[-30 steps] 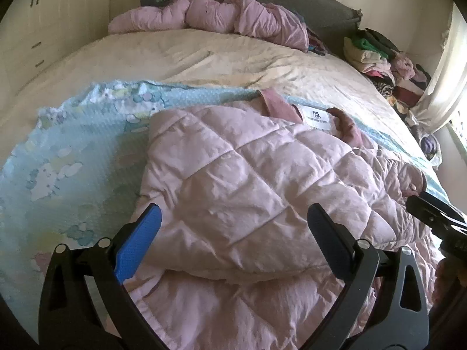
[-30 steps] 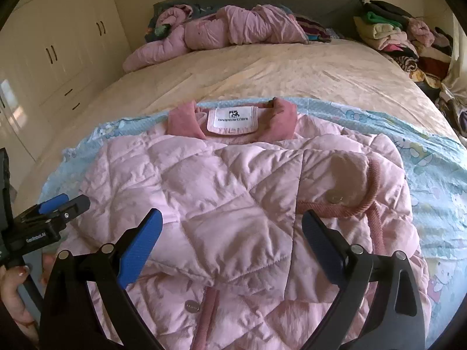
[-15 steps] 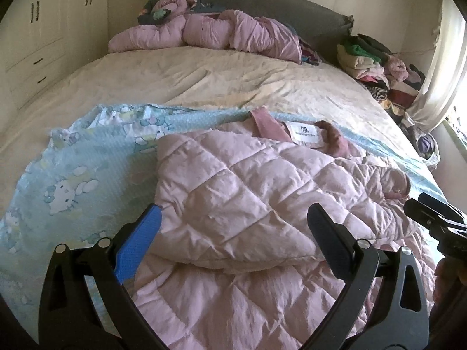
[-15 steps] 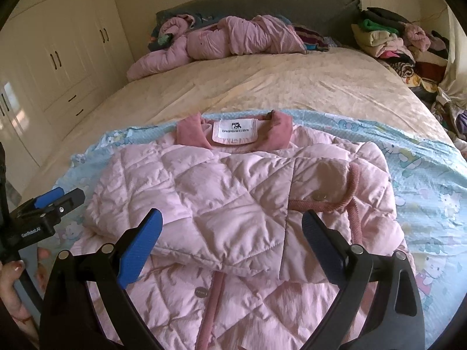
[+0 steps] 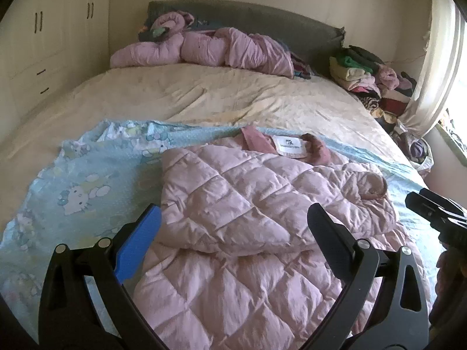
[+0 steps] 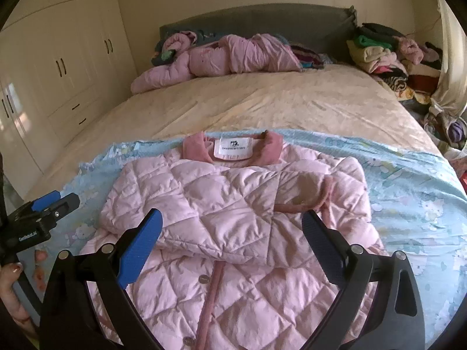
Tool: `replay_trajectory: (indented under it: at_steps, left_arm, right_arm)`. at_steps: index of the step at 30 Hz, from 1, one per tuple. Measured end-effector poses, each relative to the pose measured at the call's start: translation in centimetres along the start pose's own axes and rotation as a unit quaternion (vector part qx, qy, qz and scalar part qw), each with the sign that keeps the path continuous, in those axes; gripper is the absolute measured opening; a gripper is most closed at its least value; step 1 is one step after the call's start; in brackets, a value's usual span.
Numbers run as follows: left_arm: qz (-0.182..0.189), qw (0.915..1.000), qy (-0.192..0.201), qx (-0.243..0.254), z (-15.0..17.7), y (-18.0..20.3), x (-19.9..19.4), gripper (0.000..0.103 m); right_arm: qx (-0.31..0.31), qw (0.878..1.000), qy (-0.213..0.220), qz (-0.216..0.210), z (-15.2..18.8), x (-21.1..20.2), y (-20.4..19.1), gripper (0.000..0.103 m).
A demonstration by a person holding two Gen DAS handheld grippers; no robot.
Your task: Fold large clothes
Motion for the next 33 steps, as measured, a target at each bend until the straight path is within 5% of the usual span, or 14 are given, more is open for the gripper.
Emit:
replay_trajectory:
  at_steps: [33]
  left_arm:
    - [-0.011,0.9995,0.029,0.009,6.6,0.1,-10.9,0.093]
  right_arm:
    - [0.001,0.998,0.056,-0.018,5.6,-13.3,0.5,0.096]
Point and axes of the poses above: each gripper's, at about its wrist camera, not at the fingertips, and x roughly the way its jaws point, y to its right, z to its underside, the point moved 7 cm from there along x, roughly the way its jaws point, and after that the axes turned 1 degree about -x, right-handed, at the moved point
